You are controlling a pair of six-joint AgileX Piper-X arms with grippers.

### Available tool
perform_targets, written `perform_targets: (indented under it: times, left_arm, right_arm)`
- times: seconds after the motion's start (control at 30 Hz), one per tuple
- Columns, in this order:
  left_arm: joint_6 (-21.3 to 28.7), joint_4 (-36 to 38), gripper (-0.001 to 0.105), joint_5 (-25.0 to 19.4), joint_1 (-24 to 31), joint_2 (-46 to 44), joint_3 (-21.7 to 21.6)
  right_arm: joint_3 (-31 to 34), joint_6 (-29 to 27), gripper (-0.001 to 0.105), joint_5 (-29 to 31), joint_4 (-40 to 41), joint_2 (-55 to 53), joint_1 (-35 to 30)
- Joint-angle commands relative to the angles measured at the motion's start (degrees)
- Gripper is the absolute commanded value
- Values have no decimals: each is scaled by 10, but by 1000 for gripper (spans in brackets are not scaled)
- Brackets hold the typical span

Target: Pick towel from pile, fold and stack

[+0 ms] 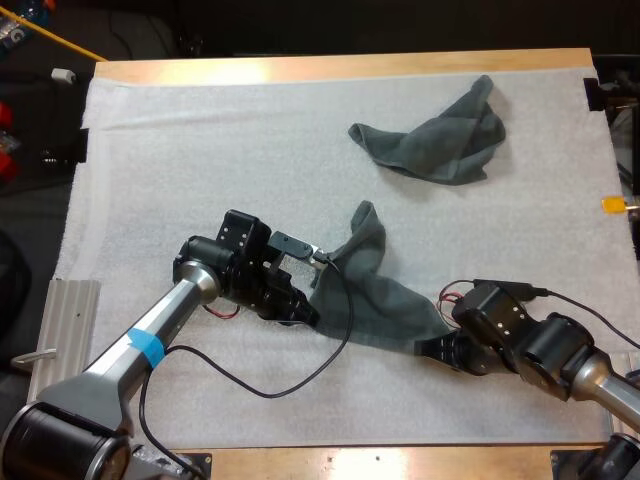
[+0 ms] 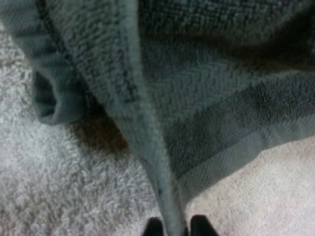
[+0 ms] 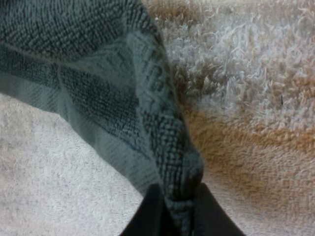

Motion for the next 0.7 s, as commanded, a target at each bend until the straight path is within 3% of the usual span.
perform_targets:
  times: [0.0, 0.3, 0.47, 0.57, 0.67]
  left_arm:
    - [-8, -2, 0, 4, -2, -2, -1]
    - [-9, 49, 0, 62, -2, -62, -2]
    - [-31, 72, 0, 95, 1, -181, -12]
    - [-60, 87, 0, 99, 1, -250, -29]
    - [-96, 88, 0, 107, 1, -311, -48]
  right_arm:
    - [1, -4, 0, 4, 9, -3, 0]
    - [-15, -27, 0, 3, 9, -9, 0]
    - [-74, -62, 0, 48, 34, -32, -1]
    - [-121, -72, 0, 87, 75, -49, -1]
    - [-172, -89, 0, 90, 115, -64, -1]
